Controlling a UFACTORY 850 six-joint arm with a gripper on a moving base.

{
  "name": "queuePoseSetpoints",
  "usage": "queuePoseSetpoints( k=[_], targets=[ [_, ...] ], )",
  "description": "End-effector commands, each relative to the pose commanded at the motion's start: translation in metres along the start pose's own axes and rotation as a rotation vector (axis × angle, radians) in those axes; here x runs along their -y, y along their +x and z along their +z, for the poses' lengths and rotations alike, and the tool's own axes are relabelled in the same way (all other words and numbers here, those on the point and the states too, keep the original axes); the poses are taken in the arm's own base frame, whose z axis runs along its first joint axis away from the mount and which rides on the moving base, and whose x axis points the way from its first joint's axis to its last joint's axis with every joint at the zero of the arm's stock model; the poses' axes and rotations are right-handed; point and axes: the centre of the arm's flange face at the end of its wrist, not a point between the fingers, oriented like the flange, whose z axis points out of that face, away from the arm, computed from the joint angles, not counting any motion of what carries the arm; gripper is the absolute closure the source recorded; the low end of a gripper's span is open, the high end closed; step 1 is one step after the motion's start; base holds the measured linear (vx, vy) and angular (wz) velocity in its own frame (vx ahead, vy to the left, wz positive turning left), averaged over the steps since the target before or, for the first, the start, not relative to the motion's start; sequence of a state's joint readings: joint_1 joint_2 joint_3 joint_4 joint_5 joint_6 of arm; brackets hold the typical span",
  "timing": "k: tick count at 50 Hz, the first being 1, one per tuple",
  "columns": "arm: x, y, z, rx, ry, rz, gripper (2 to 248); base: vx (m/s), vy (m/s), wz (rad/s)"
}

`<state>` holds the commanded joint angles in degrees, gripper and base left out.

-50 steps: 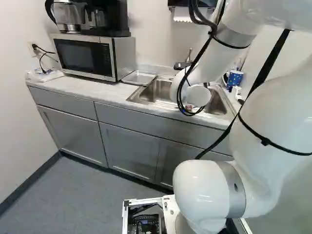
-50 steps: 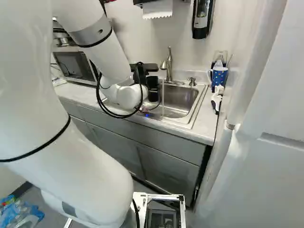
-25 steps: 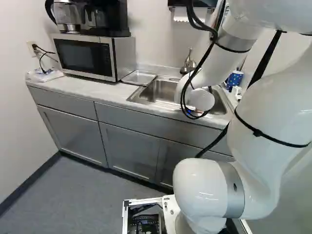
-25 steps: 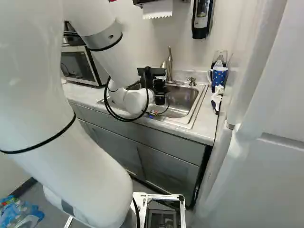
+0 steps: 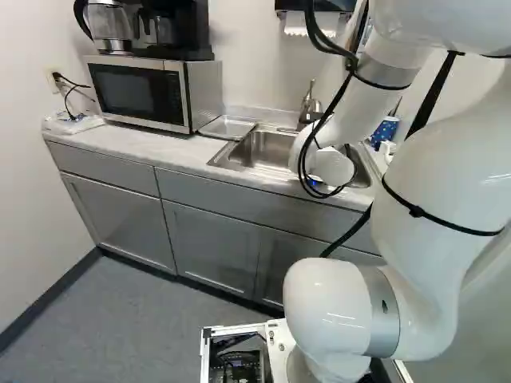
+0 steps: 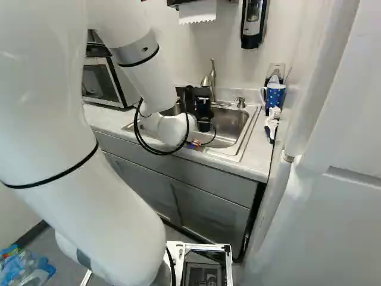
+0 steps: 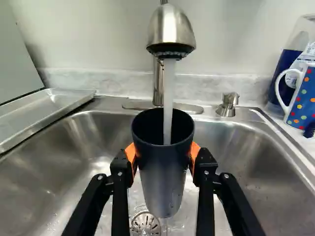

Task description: Rinse the cup and place it in the tray

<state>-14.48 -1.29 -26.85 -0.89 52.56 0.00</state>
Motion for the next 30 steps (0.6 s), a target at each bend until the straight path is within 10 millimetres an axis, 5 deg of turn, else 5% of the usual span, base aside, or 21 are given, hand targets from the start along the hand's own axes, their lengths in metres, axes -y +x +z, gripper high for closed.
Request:
queuePoseSetpoints(
  k=[30],
  targets=[
    [0.0000, 0.0000, 0.0000, 0.000, 0.000, 0.000, 127, 0.000, 0.000, 0.000]
  ],
)
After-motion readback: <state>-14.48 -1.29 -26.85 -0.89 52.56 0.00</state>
